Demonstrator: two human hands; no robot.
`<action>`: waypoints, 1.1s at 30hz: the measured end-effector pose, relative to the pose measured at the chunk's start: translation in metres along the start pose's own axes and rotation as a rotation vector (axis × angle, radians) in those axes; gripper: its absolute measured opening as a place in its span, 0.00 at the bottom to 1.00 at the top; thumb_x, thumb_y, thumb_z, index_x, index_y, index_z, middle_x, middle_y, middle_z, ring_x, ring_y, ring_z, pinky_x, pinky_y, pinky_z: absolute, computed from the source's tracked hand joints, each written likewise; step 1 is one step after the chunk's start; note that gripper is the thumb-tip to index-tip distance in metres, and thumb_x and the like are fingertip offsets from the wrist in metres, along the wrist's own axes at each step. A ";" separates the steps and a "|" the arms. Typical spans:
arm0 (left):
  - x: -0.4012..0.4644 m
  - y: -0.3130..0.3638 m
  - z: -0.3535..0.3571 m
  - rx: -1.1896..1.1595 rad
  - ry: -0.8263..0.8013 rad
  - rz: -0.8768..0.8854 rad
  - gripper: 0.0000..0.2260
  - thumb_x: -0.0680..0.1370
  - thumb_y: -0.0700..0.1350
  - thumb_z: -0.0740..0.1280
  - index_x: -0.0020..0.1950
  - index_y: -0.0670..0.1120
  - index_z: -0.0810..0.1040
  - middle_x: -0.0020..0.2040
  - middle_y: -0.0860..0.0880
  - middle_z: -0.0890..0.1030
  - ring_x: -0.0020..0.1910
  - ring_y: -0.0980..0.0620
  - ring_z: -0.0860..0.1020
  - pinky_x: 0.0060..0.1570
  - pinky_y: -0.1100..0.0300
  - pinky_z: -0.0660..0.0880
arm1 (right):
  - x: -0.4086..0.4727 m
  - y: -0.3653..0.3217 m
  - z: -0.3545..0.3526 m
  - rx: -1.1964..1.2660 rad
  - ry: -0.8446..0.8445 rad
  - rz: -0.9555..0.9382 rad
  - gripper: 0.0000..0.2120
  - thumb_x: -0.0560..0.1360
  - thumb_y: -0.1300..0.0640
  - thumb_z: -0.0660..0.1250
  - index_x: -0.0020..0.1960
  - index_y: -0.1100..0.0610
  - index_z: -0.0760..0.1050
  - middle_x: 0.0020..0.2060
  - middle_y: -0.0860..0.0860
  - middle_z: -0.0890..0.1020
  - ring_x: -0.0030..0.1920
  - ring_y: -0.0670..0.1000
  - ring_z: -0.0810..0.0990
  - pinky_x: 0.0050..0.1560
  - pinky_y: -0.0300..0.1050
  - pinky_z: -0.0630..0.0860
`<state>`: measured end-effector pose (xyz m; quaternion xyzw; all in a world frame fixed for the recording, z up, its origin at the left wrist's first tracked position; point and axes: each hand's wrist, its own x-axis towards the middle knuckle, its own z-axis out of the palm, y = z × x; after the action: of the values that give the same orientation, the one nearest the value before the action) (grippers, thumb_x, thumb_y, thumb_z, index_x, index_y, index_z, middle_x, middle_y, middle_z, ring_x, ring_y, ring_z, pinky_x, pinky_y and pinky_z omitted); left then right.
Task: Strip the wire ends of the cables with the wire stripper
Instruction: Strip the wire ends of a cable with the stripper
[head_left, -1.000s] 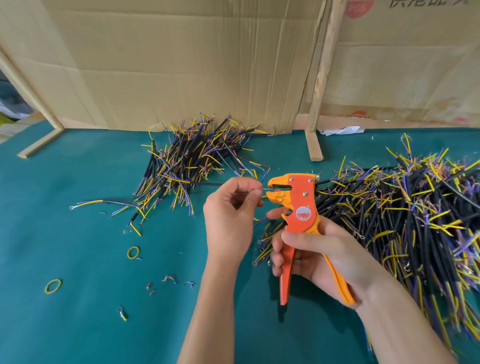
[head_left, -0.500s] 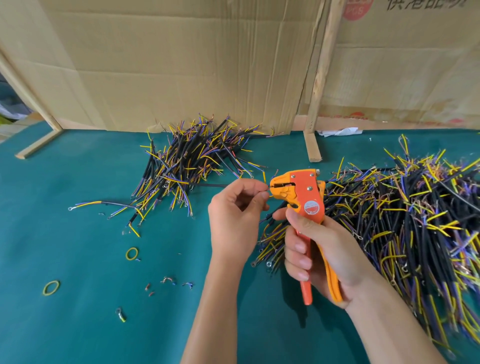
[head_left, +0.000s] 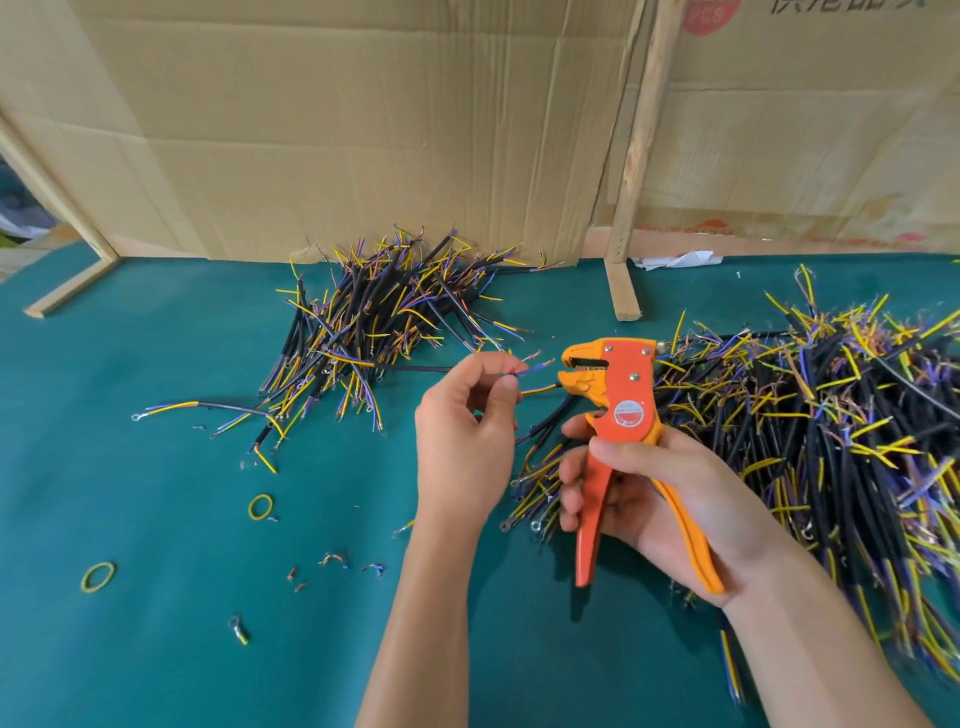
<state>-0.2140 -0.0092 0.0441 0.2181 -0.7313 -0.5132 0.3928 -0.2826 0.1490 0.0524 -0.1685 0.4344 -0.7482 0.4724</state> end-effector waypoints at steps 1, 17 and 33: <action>0.000 0.000 0.000 0.000 -0.002 -0.001 0.11 0.79 0.36 0.66 0.46 0.51 0.82 0.35 0.52 0.80 0.30 0.55 0.75 0.36 0.59 0.75 | -0.001 0.000 0.000 -0.002 -0.022 0.005 0.15 0.71 0.62 0.73 0.57 0.64 0.80 0.42 0.66 0.80 0.37 0.62 0.79 0.40 0.57 0.80; -0.002 0.005 -0.001 0.001 -0.051 -0.012 0.10 0.79 0.35 0.67 0.46 0.49 0.84 0.35 0.51 0.82 0.32 0.51 0.77 0.40 0.53 0.77 | 0.000 0.003 0.011 -0.023 -0.027 0.038 0.11 0.69 0.55 0.77 0.47 0.60 0.82 0.30 0.57 0.71 0.26 0.56 0.70 0.28 0.49 0.72; 0.009 -0.017 -0.047 0.535 0.291 -0.267 0.12 0.76 0.41 0.66 0.56 0.50 0.83 0.55 0.45 0.82 0.57 0.42 0.76 0.61 0.54 0.69 | 0.006 -0.008 -0.023 0.333 0.216 -0.289 0.09 0.72 0.59 0.69 0.52 0.61 0.79 0.38 0.54 0.79 0.37 0.53 0.79 0.42 0.48 0.81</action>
<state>-0.1829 -0.0493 0.0389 0.4784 -0.7412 -0.3135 0.3515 -0.3051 0.1571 0.0443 -0.0677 0.3243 -0.8830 0.3324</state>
